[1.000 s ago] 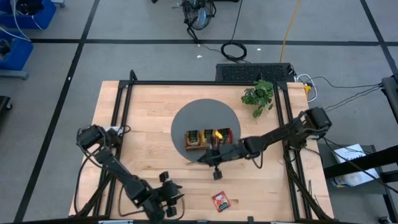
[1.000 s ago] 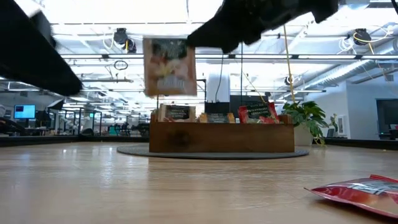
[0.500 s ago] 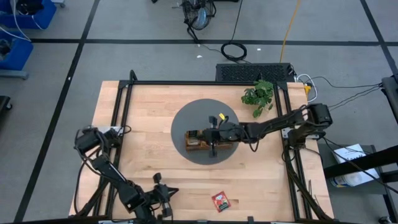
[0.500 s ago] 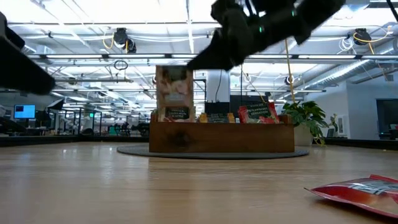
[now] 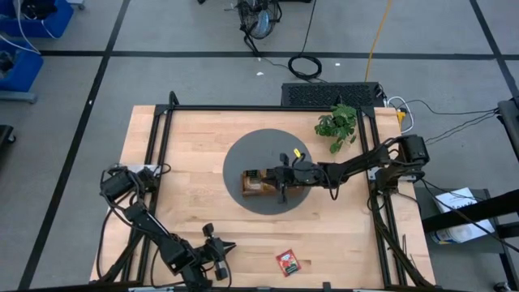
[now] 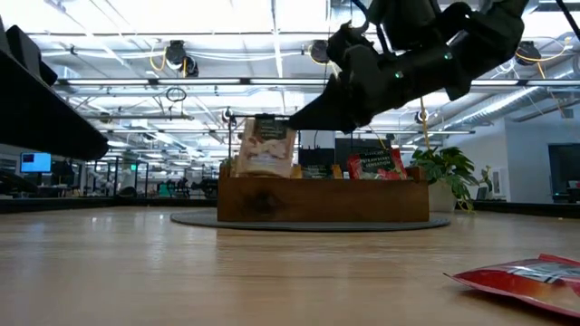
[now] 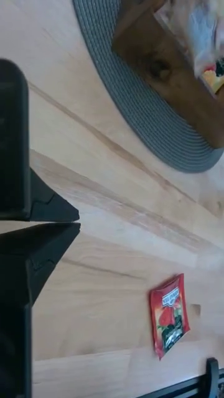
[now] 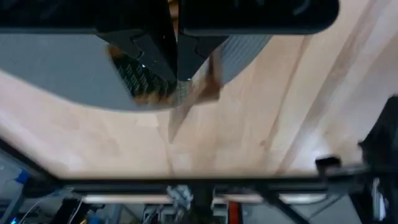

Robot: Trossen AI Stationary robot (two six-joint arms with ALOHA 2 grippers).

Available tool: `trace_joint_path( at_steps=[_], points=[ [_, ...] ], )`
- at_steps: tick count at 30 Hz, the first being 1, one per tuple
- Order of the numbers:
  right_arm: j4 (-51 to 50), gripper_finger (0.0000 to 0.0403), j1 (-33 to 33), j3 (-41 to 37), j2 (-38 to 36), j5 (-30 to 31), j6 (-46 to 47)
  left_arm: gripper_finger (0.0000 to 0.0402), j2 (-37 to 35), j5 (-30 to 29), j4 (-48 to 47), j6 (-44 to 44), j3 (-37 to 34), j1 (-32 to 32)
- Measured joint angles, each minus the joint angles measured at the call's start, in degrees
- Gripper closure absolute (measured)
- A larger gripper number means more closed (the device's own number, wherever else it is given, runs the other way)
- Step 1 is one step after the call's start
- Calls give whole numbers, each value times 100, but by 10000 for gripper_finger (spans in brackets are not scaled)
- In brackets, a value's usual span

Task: Pick & Place Tea
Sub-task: Put the cinnamon tea sachet into the left compartment of the wooden organizer

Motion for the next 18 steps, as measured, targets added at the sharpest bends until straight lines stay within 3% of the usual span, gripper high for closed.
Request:
trace_joint_path(
  at_steps=[5,11,18],
  points=[
    [213,403,88,-6,201,6,-81,397,0,2,212,245,2,21],
    [685,403,73,-6,522,131,-213,372,0,7,253,351,4,21],
    [828,403,70,16,370,458,-566,365,0,13,236,382,4,21]
  ],
)
